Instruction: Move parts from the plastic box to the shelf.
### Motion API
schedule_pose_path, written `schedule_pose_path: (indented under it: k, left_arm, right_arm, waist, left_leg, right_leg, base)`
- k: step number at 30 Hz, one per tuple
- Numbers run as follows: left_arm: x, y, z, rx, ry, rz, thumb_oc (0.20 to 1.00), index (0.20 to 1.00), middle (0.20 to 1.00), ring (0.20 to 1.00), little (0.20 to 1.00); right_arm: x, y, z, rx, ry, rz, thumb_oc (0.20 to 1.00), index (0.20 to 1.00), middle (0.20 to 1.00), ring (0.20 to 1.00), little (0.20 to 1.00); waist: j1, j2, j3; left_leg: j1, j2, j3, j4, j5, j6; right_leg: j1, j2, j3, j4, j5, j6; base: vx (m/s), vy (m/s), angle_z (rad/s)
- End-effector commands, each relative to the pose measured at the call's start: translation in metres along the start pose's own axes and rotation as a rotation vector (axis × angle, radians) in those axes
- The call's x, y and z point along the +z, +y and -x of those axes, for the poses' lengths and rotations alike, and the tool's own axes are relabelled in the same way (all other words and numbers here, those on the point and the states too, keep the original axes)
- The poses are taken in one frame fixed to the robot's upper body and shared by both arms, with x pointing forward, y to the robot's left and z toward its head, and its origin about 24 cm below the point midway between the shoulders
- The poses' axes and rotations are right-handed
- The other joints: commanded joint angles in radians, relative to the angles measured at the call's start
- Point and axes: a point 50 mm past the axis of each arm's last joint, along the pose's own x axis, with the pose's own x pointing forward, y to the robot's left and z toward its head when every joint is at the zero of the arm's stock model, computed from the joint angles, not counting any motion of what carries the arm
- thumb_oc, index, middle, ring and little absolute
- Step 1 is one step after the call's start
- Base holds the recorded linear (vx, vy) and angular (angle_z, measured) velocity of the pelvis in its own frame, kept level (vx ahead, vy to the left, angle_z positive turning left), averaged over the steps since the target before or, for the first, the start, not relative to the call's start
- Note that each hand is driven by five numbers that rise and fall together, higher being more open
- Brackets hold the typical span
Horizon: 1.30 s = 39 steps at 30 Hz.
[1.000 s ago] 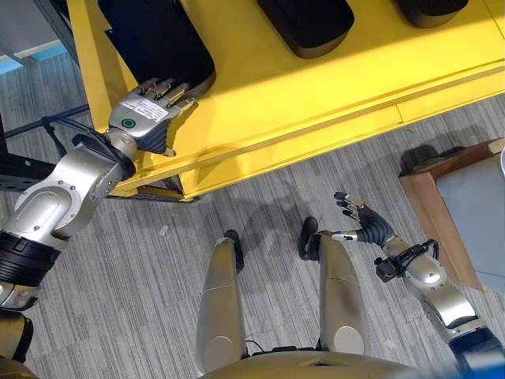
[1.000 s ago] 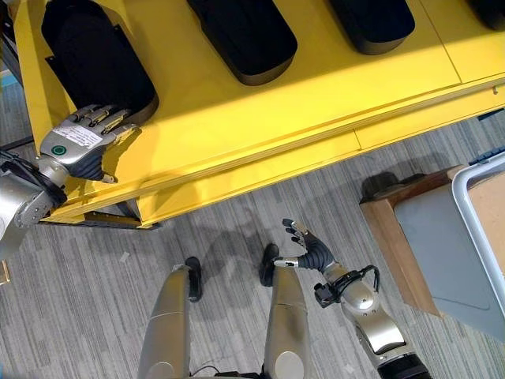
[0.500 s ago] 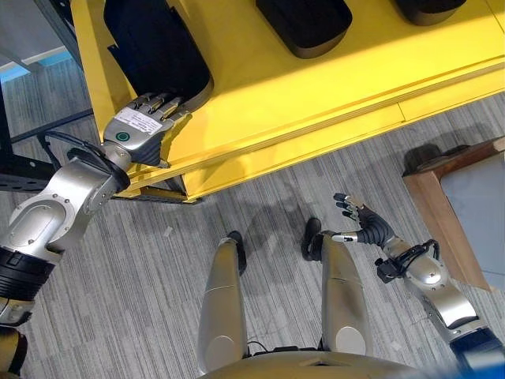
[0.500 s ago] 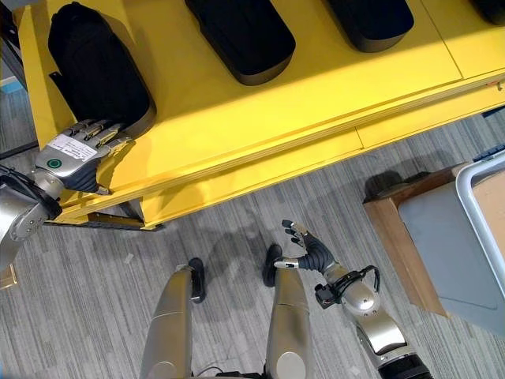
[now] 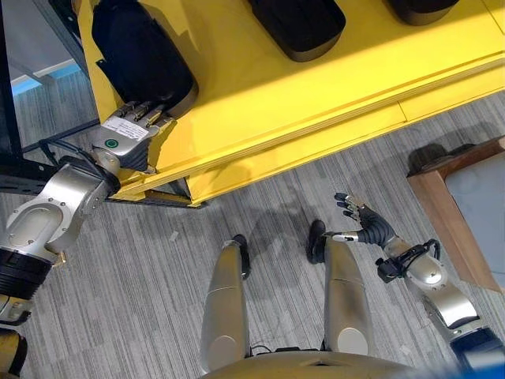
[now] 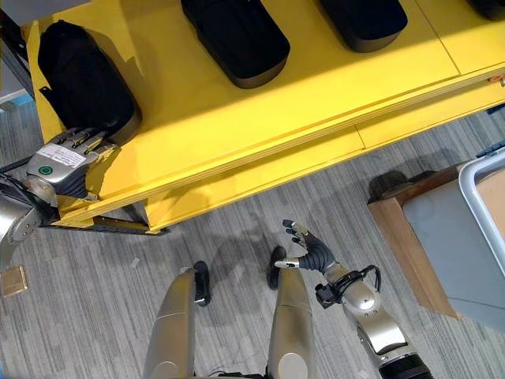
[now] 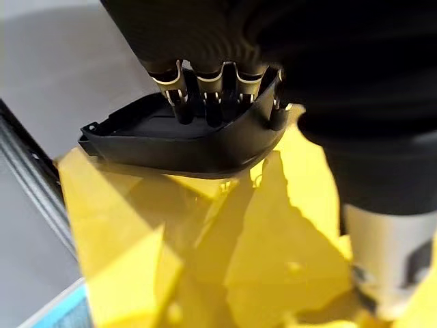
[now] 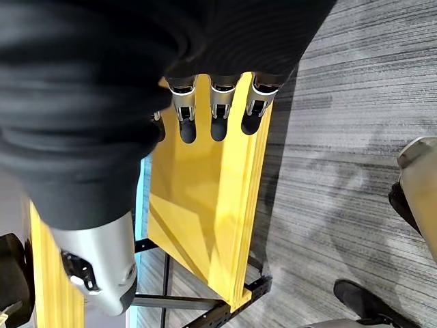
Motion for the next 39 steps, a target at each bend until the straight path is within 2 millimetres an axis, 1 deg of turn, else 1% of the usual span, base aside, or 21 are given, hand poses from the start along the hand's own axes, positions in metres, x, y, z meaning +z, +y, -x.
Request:
schedule_pose_path:
  k: [1, 2, 3, 5, 7, 8, 10, 13, 20, 23, 26, 27, 28, 29, 30, 31, 32, 33, 34, 36, 39]
  left_arm:
    - [-0.046, 0.015, 0.007, 0.136, 0.243, -0.096, 1.0, 1.0, 1.0, 1.0, 1.0]
    - [-0.05, 0.02, 0.007, 0.162, 0.259, -0.108, 1.0, 1.0, 1.0, 1.0, 1.0]
    - [-0.05, 0.02, 0.007, 0.162, 0.26, -0.109, 1.0, 1.0, 1.0, 1.0, 1.0]
    - [-0.059, 0.034, 0.01, 0.235, 0.294, -0.142, 1.0, 1.0, 1.0, 1.0, 1.0]
    - [-0.063, 0.042, 0.013, 0.281, 0.306, -0.168, 1.0, 1.0, 1.0, 1.0, 1.0]
    - [-0.061, 0.052, 0.018, 0.34, 0.292, -0.198, 1.0, 1.0, 1.0, 1.0, 1.0]
    - [-0.057, 0.06, 0.023, 0.372, 0.258, -0.243, 1.0, 1.0, 1.0, 1.0, 1.0]
    - [-0.043, 0.069, 0.031, 0.401, 0.174, -0.281, 1.0, 1.0, 1.0, 1.0, 1.0]
    - [-0.035, 0.068, 0.034, 0.416, 0.134, -0.228, 1.0, 1.0, 1.0, 1.0, 1.0]
    - [-0.036, 0.056, 0.031, 0.403, 0.148, -0.164, 1.0, 1.0, 1.0, 1.0, 1.0]
    - [-0.028, 0.06, 0.026, 0.456, 0.127, -0.07, 1.0, 1.0, 1.0, 1.0, 1.0]
    - [-0.018, 0.065, 0.025, 0.518, 0.093, 0.07, 1.0, 1.0, 1.0, 1.0, 1.0]
    - [-0.018, 0.066, 0.025, 0.519, 0.093, 0.075, 1.0, 1.0, 1.0, 1.0, 1.0]
    - [-0.016, 0.072, 0.023, 0.564, 0.093, 0.081, 1.0, 1.0, 1.0, 1.0, 1.0]
    - [-0.003, 0.087, 0.016, 0.651, 0.041, 0.222, 1.0, 1.0, 1.0, 1.0, 1.0]
    - [-0.002, 0.09, 0.014, 0.654, 0.035, 0.231, 1.0, 1.0, 1.0, 1.0, 1.0]
    - [0.007, 0.125, -0.001, 0.795, -0.024, 0.401, 1.0, 1.0, 1.0, 1.0, 1.0]
    - [0.019, 0.137, -0.011, 0.897, -0.07, 0.553, 1.0, 1.0, 1.0, 1.0, 1.0]
    - [0.02, 0.138, -0.013, 0.9, -0.074, 0.557, 1.0, 1.0, 1.0, 1.0, 1.0]
    - [0.032, 0.14, -0.021, 0.941, -0.102, 0.709, 1.0, 1.0, 1.0, 1.0, 1.0]
    - [0.045, 0.138, -0.029, 0.967, -0.116, 0.814, 1.0, 1.0, 1.0, 1.0, 1.0]
  right_arm:
    - [0.011, -0.003, 0.01, -0.016, -0.074, 0.06, 1.0, 1.0, 1.0, 1.0, 1.0]
    - [0.011, -0.003, 0.011, -0.014, -0.075, 0.059, 1.0, 1.0, 1.0, 1.0, 1.0]
    - [0.011, -0.003, 0.011, -0.013, -0.076, 0.059, 1.0, 1.0, 1.0, 1.0, 1.0]
    - [0.01, -0.001, 0.011, -0.012, -0.079, 0.05, 1.0, 1.0, 1.0, 1.0, 1.0]
    - [0.009, 0.0, 0.012, -0.014, -0.077, 0.041, 1.0, 1.0, 1.0, 1.0, 1.0]
    - [0.007, -0.001, 0.013, -0.023, -0.077, 0.032, 1.0, 1.0, 1.0, 1.0, 1.0]
    - [0.008, -0.003, 0.014, -0.036, -0.079, 0.034, 1.0, 1.0, 1.0, 1.0, 1.0]
    - [0.01, -0.005, 0.014, -0.051, -0.092, 0.039, 1.0, 1.0, 1.0, 1.0, 1.0]
    - [0.013, -0.004, 0.013, -0.051, -0.107, 0.041, 1.0, 1.0, 1.0, 1.0, 1.0]
    - [0.015, -0.003, 0.011, -0.044, -0.12, 0.044, 1.0, 1.0, 1.0, 1.0, 1.0]
    - [0.016, -0.002, 0.011, -0.048, -0.13, 0.034, 1.0, 1.0, 1.0, 1.0, 1.0]
    - [0.015, -0.001, 0.009, -0.054, -0.13, 0.022, 1.0, 1.0, 1.0, 1.0, 1.0]
    - [0.015, -0.001, 0.009, -0.055, -0.131, 0.024, 1.0, 1.0, 1.0, 1.0, 1.0]
    - [0.015, 0.001, 0.007, -0.047, -0.134, 0.018, 1.0, 1.0, 1.0, 1.0, 1.0]
    - [0.016, 0.005, 0.004, -0.028, -0.135, 0.017, 1.0, 1.0, 1.0, 1.0, 1.0]
    - [0.016, 0.003, 0.005, -0.039, -0.135, 0.018, 1.0, 1.0, 1.0, 1.0, 1.0]
    - [0.012, 0.005, 0.003, -0.035, -0.111, 0.012, 1.0, 1.0, 1.0, 1.0, 1.0]
    - [0.011, 0.01, 0.0, -0.018, -0.107, 0.003, 1.0, 1.0, 1.0, 1.0, 1.0]
    - [0.011, 0.008, 0.0, -0.024, -0.107, 0.003, 1.0, 1.0, 1.0, 1.0, 1.0]
    - [0.012, 0.011, -0.002, -0.011, -0.111, 0.0, 1.0, 1.0, 1.0, 1.0, 1.0]
    - [0.016, 0.013, -0.005, 0.0, -0.126, -0.005, 1.0, 1.0, 1.0, 1.0, 1.0]
  waist:
    - [0.003, -0.009, -0.05]
    - [0.004, -0.009, -0.052]
    - [0.004, -0.01, -0.052]
    - [0.008, -0.011, -0.054]
    - [0.011, -0.011, -0.056]
    - [0.014, -0.013, -0.059]
    - [0.016, -0.014, -0.062]
    - [0.023, -0.011, -0.06]
    - [0.02, -0.008, -0.059]
    - [0.013, -0.01, -0.059]
    - [0.016, -0.01, -0.062]
    - [0.018, -0.012, -0.063]
    - [0.018, -0.011, -0.061]
    - [0.015, -0.012, -0.062]
    - [0.002, -0.019, -0.069]
    - [0.01, -0.015, -0.066]
    - [-0.005, -0.015, -0.077]
    - [-0.007, -0.018, -0.082]
    - [-0.002, -0.017, -0.079]
    - [-0.007, -0.022, -0.08]
    - [-0.011, -0.028, -0.085]
  left_leg:
    - [-0.023, -0.037, 0.011, -0.076, 0.047, 0.062]
    - [-0.022, -0.036, 0.011, -0.077, 0.046, 0.062]
    - [-0.022, -0.036, 0.011, -0.077, 0.046, 0.062]
    - [-0.023, -0.036, 0.01, -0.077, 0.045, 0.062]
    - [-0.021, -0.035, 0.01, -0.08, 0.045, 0.061]
    - [-0.024, -0.035, 0.009, -0.08, 0.045, 0.06]
    - [-0.022, -0.034, 0.009, -0.084, 0.046, 0.059]
    - [-0.018, -0.036, 0.006, -0.09, 0.048, 0.058]
    - [-0.015, -0.038, 0.005, -0.094, 0.052, 0.059]
    - [-0.012, -0.037, 0.005, -0.096, 0.055, 0.058]
    - [-0.008, -0.038, 0.004, -0.098, 0.056, 0.058]
    - [-0.005, -0.039, 0.004, -0.099, 0.056, 0.057]
    - [-0.004, -0.039, 0.005, -0.1, 0.056, 0.057]
    - [-0.002, -0.039, 0.004, -0.099, 0.056, 0.056]
    - [0.0, -0.038, 0.005, -0.104, 0.057, 0.056]
    - [0.0, -0.039, 0.004, -0.105, 0.058, 0.056]
    - [0.005, -0.04, 0.002, -0.108, 0.058, 0.056]
    - [0.013, -0.04, 0.003, -0.113, 0.059, 0.055]
    - [0.015, -0.04, 0.003, -0.114, 0.059, 0.055]
    - [0.02, -0.039, 0.003, -0.116, 0.06, 0.054]
    - [0.032, -0.038, 0.002, -0.124, 0.061, 0.052]
  right_leg:
    - [0.048, 0.02, 0.021, -0.022, -0.022, 0.039]
    - [0.048, 0.019, 0.021, -0.023, -0.022, 0.039]
    - [0.048, 0.019, 0.021, -0.023, -0.022, 0.039]
    - [0.048, 0.019, 0.021, -0.024, -0.022, 0.04]
    - [0.047, 0.019, 0.021, -0.024, -0.022, 0.04]
    - [0.046, 0.019, 0.021, -0.027, -0.022, 0.04]
    - [0.049, 0.019, 0.021, -0.031, -0.02, 0.042]
    - [0.053, 0.02, 0.021, -0.034, -0.019, 0.041]
    - [0.056, 0.021, 0.019, -0.033, -0.018, 0.042]
    - [0.057, 0.022, 0.02, -0.034, -0.017, 0.042]
    - [0.06, 0.021, 0.019, -0.034, -0.018, 0.042]
    - [0.063, 0.021, 0.019, -0.035, -0.018, 0.041]
    - [0.064, 0.022, 0.019, -0.035, -0.018, 0.041]
    - [0.066, 0.022, 0.018, -0.036, -0.018, 0.041]
    - [0.07, 0.023, 0.017, -0.039, -0.017, 0.04]
    - [0.071, 0.022, 0.016, -0.04, -0.017, 0.041]
    - [0.075, 0.023, 0.015, -0.042, -0.017, 0.041]
    - [0.08, 0.023, 0.011, -0.045, -0.017, 0.041]
    - [0.081, 0.022, 0.011, -0.045, -0.017, 0.041]
    - [0.083, 0.025, 0.013, -0.045, -0.017, 0.04]
    - [0.095, 0.027, 0.011, -0.054, -0.015, 0.04]
  base:
    - [0.0, 0.0, 0.0]
    - [0.0, 0.0, 0.0]
    - [0.0, 0.0, 0.0]
    - [0.0, 0.0, 0.0]
    - [0.0, 0.0, 0.0]
    - [0.0, 0.0, 0.0]
    - [0.0, 0.0, 0.0]
    - [0.0, 0.0, 0.0]
    - [0.0, 0.0, 0.0]
    - [0.0, 0.0, 0.0]
    - [0.0, 0.0, 0.0]
    - [0.0, 0.0, 0.0]
    - [0.0, 0.0, 0.0]
    - [0.0, 0.0, 0.0]
    - [0.0, 0.0, 0.0]
    - [0.01, -0.006, 0.06]
    - [0.02, 0.002, 0.09]
    - [0.03, 0.001, 0.09]
    - [0.0, 0.0, 0.0]
    - [0.0, -0.005, -0.07]
    - [-0.02, -0.009, -0.02]
